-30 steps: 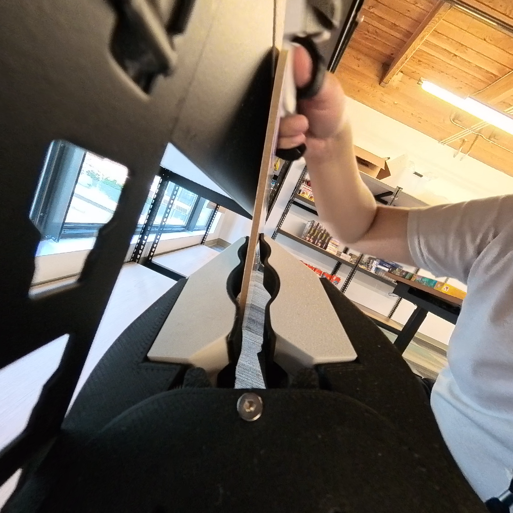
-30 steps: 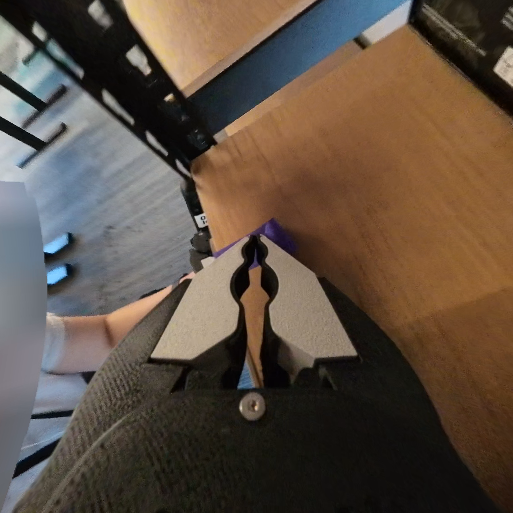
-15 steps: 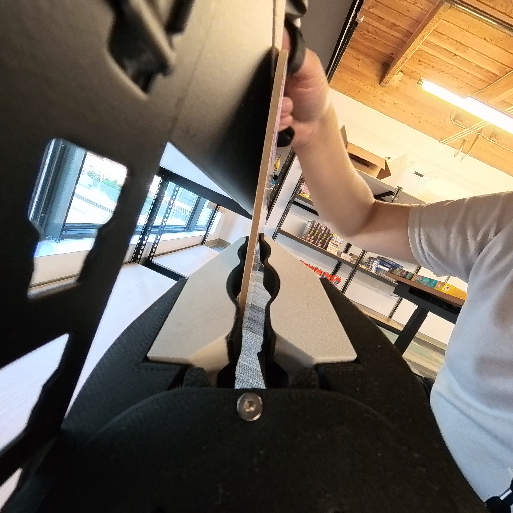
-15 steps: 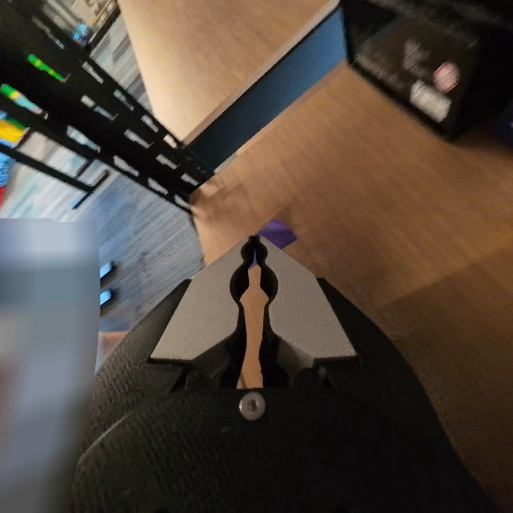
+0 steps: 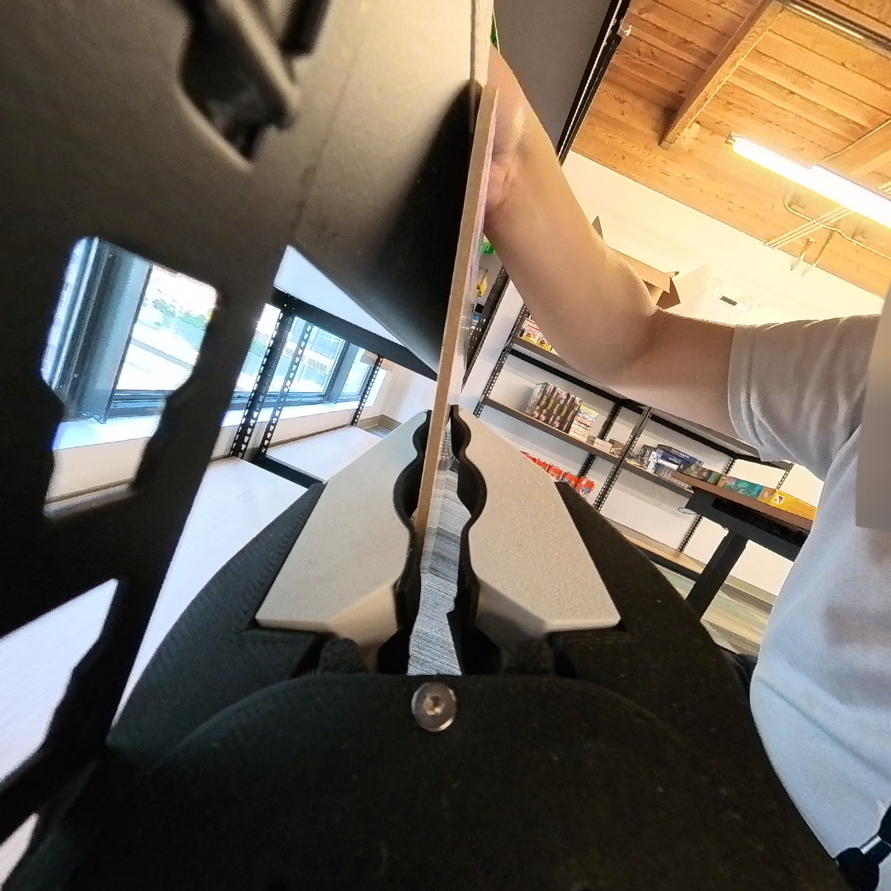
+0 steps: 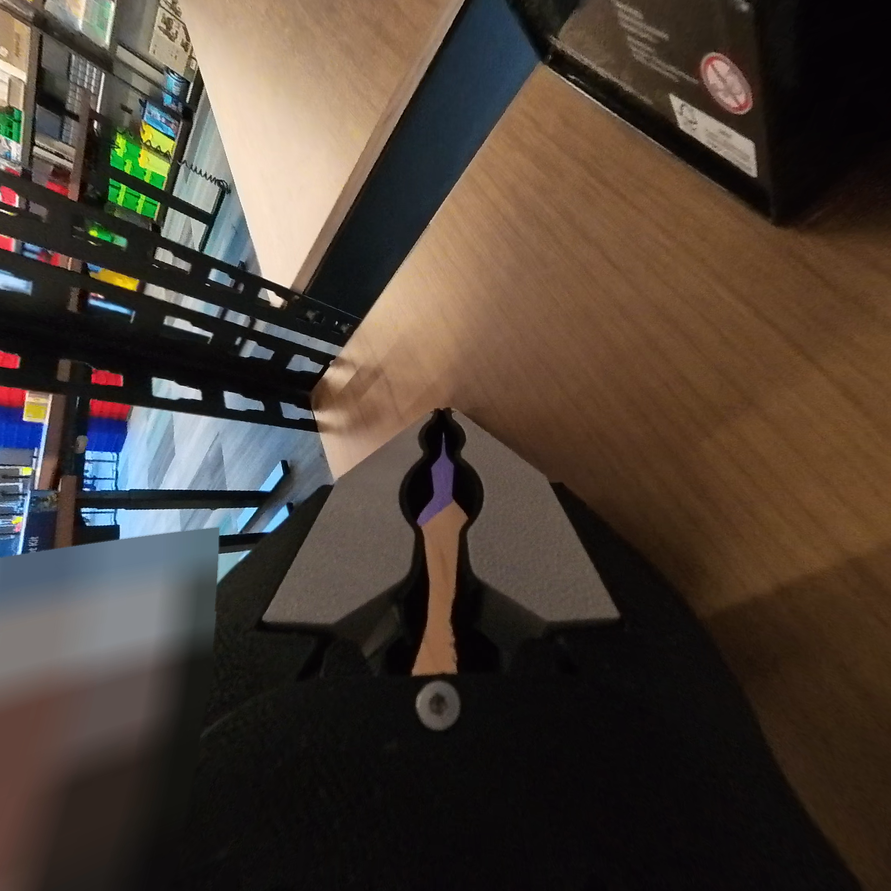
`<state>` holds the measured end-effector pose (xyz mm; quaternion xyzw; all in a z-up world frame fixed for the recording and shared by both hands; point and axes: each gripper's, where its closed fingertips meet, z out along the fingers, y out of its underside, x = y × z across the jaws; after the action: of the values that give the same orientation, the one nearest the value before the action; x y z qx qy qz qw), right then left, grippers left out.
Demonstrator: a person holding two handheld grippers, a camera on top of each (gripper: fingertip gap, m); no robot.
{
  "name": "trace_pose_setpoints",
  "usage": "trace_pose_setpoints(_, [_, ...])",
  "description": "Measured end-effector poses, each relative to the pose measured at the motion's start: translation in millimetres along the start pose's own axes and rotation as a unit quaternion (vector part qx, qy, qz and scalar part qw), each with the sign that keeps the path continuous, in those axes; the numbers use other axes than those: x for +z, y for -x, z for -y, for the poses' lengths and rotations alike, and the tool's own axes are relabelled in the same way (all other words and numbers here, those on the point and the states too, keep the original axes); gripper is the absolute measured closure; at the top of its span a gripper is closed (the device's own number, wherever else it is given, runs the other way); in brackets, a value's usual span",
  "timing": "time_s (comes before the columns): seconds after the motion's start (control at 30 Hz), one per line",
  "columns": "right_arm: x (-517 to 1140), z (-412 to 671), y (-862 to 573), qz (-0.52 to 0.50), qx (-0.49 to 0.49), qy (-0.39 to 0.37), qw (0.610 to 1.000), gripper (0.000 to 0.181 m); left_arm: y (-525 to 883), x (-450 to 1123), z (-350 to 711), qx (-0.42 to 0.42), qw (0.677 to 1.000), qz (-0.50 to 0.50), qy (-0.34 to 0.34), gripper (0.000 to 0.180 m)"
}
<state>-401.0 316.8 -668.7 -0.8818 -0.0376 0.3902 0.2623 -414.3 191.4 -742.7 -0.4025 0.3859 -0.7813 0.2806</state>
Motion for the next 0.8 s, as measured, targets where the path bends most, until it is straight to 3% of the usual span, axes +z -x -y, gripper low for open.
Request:
trace_pose_setpoints(0.2, [-7.7,1.4,7.4,-0.002,-0.044,-0.013,0.999,0.181,-0.2,-0.1,-0.2,-0.001,1.000,0.000,0.001,0.176])
trace_pose_setpoints(0.3, [-5.8,-20.7,9.8,0.009,-0.035,0.044,0.998,0.181,-0.3,-0.1,-0.2,-0.001,1.000,0.000,0.001,0.176])
trace_pose_setpoints(0.8, [-11.2,-15.0,-0.2,0.027,0.032,0.025,0.999,0.181,-0.1,-0.1,-0.3,0.000,1.000,0.000,0.001,0.177])
